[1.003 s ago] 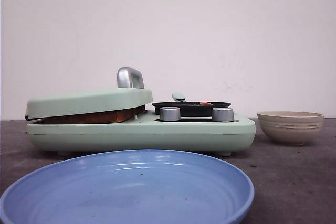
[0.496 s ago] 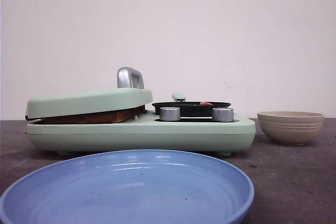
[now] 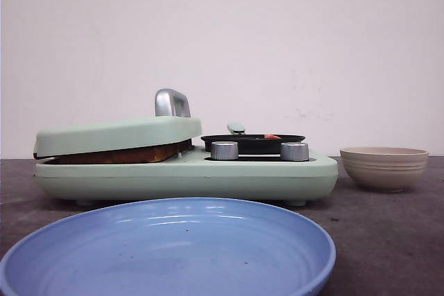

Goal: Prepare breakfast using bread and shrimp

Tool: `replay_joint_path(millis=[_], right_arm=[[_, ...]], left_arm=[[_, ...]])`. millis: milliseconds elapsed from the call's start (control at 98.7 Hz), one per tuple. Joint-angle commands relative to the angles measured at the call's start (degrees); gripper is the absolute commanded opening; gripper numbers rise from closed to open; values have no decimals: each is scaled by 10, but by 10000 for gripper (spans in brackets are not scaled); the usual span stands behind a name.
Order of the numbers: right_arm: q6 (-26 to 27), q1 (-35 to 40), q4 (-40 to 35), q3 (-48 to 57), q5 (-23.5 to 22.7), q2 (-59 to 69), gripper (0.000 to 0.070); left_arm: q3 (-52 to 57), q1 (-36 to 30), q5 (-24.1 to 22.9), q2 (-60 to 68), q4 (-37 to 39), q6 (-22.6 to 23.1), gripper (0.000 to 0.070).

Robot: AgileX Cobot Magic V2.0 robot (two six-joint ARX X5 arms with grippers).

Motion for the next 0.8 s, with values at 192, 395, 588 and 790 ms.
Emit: replay_joint_path(millis=[192,395,588,790], right_arm=[[16,2,28,-3,-46,0,0],[16,2,49,-3,-46,0,0],[16,2,49,-3,-46,0,0],[16,2,49,-3,-46,0,0]], left_arm=[[-10,0,1,0,-3,-1,0],[-10,0,0,0,-3,-1,0],[-10,0,1,0,-3,-1,0],[-10,0,1,0,-3,-1,0]])
